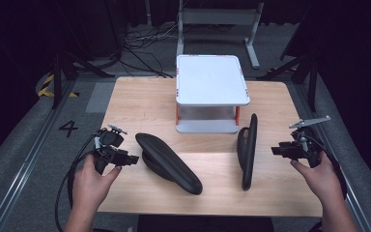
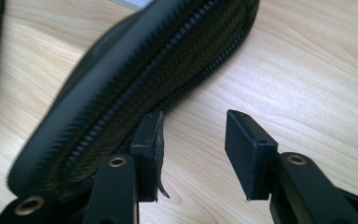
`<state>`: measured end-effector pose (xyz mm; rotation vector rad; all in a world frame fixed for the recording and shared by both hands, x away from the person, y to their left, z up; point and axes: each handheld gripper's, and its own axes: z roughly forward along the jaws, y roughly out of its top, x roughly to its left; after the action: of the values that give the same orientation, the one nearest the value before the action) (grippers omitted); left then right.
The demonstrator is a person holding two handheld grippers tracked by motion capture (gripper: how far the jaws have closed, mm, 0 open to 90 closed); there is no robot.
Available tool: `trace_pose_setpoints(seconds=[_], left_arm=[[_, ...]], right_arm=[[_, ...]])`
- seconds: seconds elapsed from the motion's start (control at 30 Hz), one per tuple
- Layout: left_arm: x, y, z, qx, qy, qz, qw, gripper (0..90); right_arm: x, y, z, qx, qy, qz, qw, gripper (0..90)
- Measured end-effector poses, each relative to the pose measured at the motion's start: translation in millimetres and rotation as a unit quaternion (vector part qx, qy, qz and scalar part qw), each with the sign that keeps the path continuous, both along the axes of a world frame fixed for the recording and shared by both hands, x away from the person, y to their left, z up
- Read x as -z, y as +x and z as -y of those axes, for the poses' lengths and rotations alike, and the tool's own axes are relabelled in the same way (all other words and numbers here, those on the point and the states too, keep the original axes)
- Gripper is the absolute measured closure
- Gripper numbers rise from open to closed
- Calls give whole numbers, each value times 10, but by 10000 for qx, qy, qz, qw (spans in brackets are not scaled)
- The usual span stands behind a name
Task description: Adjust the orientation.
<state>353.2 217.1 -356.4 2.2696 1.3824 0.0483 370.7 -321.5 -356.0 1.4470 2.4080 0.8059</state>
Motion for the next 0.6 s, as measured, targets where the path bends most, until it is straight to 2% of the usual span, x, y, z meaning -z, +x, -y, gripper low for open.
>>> trace_pose_setpoints(seconds=[0.23, 0.3, 0.33, 0.37, 0.43, 0.47, 0.5, 0.6], left_arm=[[-8, -19, 14, 12, 29, 26, 10000, 484], [-5, -31, 11, -2, 28, 31, 10000, 476], [-1, -41, 8, -9, 46, 50, 10000, 476], [3, -65, 3, -39, 42, 50, 10000, 469], [10, -100, -18, -64, 55, 43, 10000, 462], [10, -100, -18, -64, 55, 43, 10000, 454], [20, -140, -50, -123, 59, 62, 9999, 448], [33, -186, -101, -216, 53, 97, 9997, 440]], right_arm=[[-78, -21, -146, -137, 48, 57, 9999, 565], [-117, -11, -308, -329, 80, 57, 9994, 554], [-117, -11, -308, -329, 80, 57, 9994, 554], [-141, -5, -442, -532, 59, 86, 9985, 547], [-158, 15, -600, -770, 39, 108, 9970, 539], [-158, 15, -600, -770, 39, 108, 9970, 539], [-167, 48, -758, -956, 71, 87, 9954, 532], [-170, 72, -877, -1033, 133, 30, 9946, 519]])
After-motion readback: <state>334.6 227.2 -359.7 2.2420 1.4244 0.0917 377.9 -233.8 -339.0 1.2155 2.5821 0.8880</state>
